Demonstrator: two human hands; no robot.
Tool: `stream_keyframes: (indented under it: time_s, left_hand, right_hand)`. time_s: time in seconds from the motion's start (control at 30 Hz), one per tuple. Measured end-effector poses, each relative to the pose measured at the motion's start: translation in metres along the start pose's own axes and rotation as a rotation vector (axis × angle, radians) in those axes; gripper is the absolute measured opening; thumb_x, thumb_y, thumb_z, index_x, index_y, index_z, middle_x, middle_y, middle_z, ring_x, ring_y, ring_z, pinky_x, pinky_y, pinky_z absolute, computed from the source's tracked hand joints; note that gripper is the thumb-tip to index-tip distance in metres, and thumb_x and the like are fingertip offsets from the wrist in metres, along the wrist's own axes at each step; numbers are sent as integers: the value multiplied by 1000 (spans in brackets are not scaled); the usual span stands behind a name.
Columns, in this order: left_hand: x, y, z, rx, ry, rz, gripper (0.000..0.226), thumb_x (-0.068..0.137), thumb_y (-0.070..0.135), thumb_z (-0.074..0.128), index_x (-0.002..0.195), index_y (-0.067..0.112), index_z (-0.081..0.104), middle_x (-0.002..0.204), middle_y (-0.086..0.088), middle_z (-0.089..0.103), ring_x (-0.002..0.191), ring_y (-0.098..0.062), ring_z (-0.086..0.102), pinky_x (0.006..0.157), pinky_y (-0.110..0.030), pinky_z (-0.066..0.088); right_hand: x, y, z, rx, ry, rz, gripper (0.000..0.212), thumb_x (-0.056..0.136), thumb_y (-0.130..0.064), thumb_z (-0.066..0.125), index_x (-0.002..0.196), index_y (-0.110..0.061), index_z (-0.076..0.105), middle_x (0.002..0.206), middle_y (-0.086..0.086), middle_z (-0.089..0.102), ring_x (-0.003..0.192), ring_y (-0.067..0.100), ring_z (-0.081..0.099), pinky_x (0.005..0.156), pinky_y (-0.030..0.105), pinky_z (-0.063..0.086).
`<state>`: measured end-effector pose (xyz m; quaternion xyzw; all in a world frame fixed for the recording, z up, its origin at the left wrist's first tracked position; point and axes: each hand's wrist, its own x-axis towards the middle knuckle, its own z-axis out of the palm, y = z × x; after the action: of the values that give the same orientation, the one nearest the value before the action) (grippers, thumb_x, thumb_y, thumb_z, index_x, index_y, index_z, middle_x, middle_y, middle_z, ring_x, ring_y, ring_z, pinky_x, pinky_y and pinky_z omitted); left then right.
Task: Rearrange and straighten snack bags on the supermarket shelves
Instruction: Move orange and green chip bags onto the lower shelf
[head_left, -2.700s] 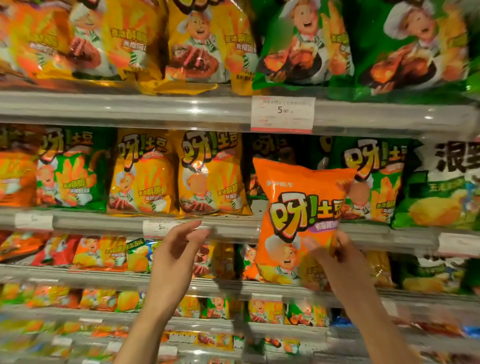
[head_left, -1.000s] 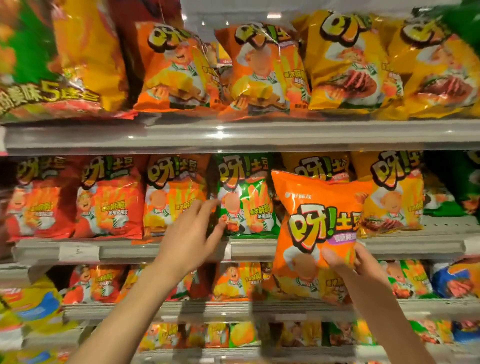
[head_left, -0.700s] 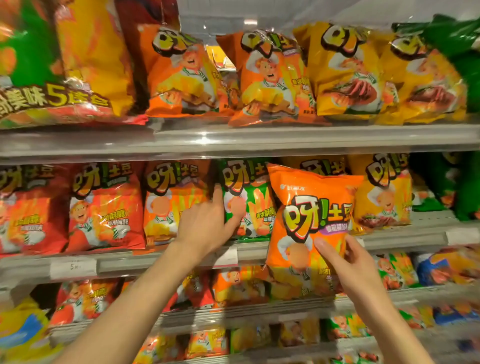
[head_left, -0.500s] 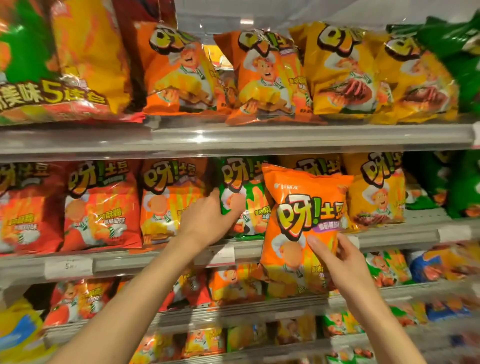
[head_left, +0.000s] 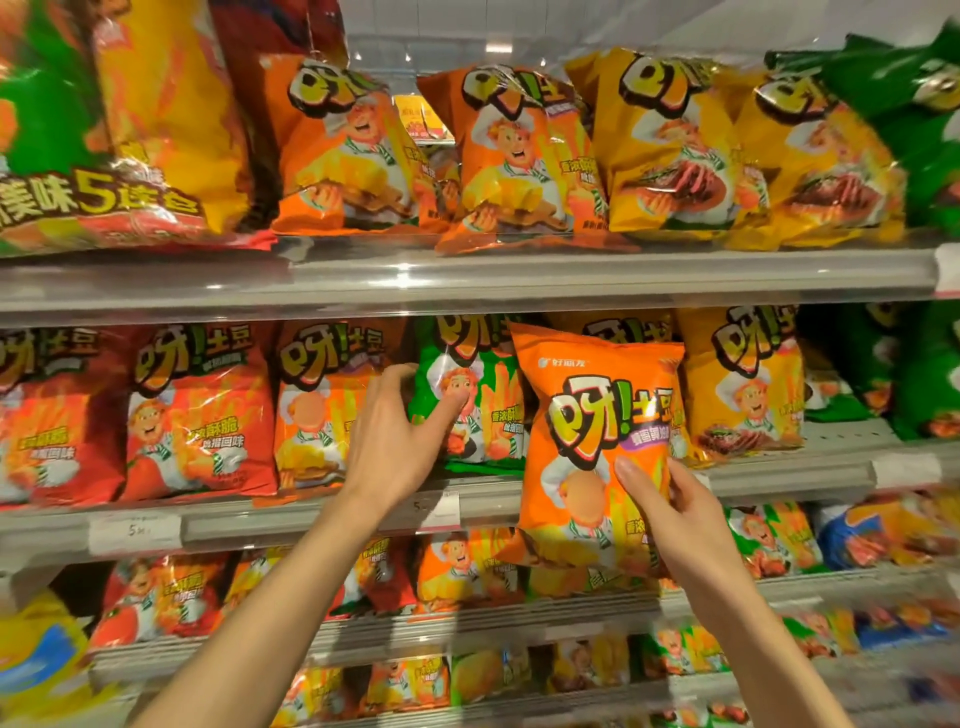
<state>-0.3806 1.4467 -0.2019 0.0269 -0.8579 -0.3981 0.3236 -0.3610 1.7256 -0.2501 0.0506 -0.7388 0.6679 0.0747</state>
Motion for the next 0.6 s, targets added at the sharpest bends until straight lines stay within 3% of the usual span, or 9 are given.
stream_keyframes:
  time_s: [0.13,0.3,0.4,0.47,0.53,0.6]
  left_hand:
    - [-3,-2,-7,-121,-18,-107,56,87,64,66,127,27,50,117,15,64,107,-6,60,85,-27,48]
    - [-8,-4,-21,-208,-5,-134,53,81,65,70,120,35,50,108,28,61,99,20,57,74,-3,41]
    - [-16,-8,-34,-232,5,-140,56,76,70,67,118,38,50,109,31,57,93,33,49,71,3,38]
    - [-20,-15,-46,-244,20,-138,52,76,67,69,117,39,54,110,31,57,95,31,50,75,2,38]
    - [-24,-26,-60,-250,32,-138,55,75,66,70,119,37,57,113,26,60,103,23,54,83,-4,41]
    - [-31,-36,-75,-258,30,-161,67,74,68,71,128,31,57,122,21,62,115,8,57,94,-16,43]
  right_hand:
    - [1,-7,0,13,22,22,33,77,-71,64,104,-52,60,87,-52,60,81,-32,54,75,18,39]
    - [6,-11,1,-6,30,40,56,71,-82,62,113,-46,69,103,-35,70,91,-19,62,77,22,44]
    - [5,-16,5,-18,19,24,61,65,-91,60,110,-50,68,102,-36,70,90,-21,61,78,23,44]
    - [7,-17,11,-32,10,16,70,64,-94,58,115,-47,67,109,-37,68,95,-21,60,84,23,44]
    - [9,-20,21,-62,-13,11,77,73,-88,57,131,-38,61,126,-33,61,116,-10,56,97,28,44]
    - [12,-25,34,-86,-37,7,73,77,-82,57,134,-36,60,119,-35,65,116,-7,59,94,25,47]
